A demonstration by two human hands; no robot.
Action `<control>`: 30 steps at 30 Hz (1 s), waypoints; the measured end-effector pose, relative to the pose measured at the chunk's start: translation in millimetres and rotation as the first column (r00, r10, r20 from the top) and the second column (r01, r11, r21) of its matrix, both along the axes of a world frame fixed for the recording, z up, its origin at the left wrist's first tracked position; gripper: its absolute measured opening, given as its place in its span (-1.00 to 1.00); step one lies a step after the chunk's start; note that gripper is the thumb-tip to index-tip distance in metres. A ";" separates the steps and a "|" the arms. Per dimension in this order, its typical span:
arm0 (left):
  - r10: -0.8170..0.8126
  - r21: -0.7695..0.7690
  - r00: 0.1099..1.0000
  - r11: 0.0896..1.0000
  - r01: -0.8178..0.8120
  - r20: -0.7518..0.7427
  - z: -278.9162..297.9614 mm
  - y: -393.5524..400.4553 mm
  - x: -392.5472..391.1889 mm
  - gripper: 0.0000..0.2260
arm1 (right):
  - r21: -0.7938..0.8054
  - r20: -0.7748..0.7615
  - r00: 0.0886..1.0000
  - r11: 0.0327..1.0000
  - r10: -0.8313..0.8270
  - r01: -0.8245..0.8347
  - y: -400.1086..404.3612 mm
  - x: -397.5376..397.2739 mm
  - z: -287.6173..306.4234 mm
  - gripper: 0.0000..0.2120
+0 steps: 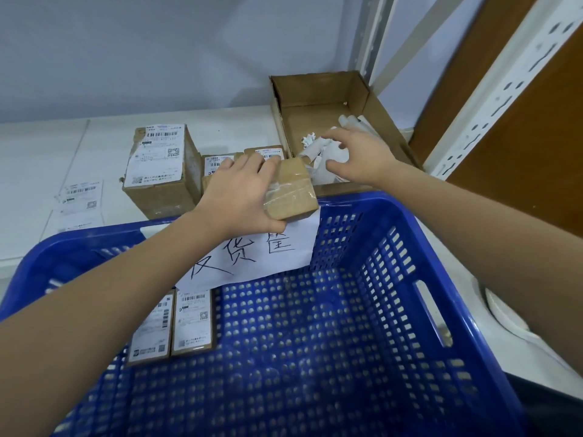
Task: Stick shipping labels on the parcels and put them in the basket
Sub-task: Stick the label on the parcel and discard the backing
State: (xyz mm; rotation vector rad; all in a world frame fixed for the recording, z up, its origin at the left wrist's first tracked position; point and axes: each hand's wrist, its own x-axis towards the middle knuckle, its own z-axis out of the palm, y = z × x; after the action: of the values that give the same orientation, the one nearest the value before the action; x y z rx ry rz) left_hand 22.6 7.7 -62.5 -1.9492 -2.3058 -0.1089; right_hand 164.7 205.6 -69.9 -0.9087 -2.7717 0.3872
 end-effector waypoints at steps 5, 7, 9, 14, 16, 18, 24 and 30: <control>-0.015 -0.032 1.000 0.999 0.015 0.000 0.7 -11.4 4.7 -0.08 | -0.081 -0.015 0.930 0.927 0.367 -0.367 -57.1 20.8 24.4 -0.11; -0.030 -0.041 1.000 0.999 0.030 0.005 2.0 -16.3 7.6 -0.07 | -0.022 0.095 0.895 0.900 0.436 -0.436 -73.8 24.9 24.2 0.05; -0.052 -0.042 0.999 0.998 0.052 0.007 4.2 -21.3 11.6 -0.06 | 0.027 0.146 0.884 0.892 0.444 -0.452 -83.6 25.5 22.4 0.13; -0.059 -0.015 0.998 0.998 0.059 -0.001 12.6 -36.7 17.2 -0.01 | -0.007 0.082 0.911 0.914 0.404 -0.405 -101.8 28.3 28.2 0.16; -0.056 -0.014 0.998 0.998 0.056 -0.039 16.3 -47.4 17.2 0.06 | -0.008 0.062 0.909 0.911 0.412 -0.412 -109.0 31.2 33.7 0.14; -0.045 -0.025 0.995 0.999 0.043 -0.086 20.8 -60.7 15.0 0.13 | 0.035 0.072 0.903 0.904 0.423 -0.426 -114.2 35.5 39.7 0.13; 0.041 -0.034 0.999 0.999 -0.041 -0.005 31.1 -100.4 -2.4 0.01 | 0.129 0.095 0.907 0.898 0.410 -0.420 -128.5 43.6 50.4 0.05; -0.030 -0.011 0.999 1.000 0.030 -0.034 41.7 -123.2 -13.9 -0.08 | 0.308 0.239 0.853 0.797 0.464 -0.520 -167.1 21.3 53.3 0.08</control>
State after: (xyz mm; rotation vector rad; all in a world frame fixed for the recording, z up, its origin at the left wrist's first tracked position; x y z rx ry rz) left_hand 8.7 -115.5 -20.8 -1.9750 -2.2615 -0.0664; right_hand 186.1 38.5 -16.6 -0.1165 -3.0454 -0.1401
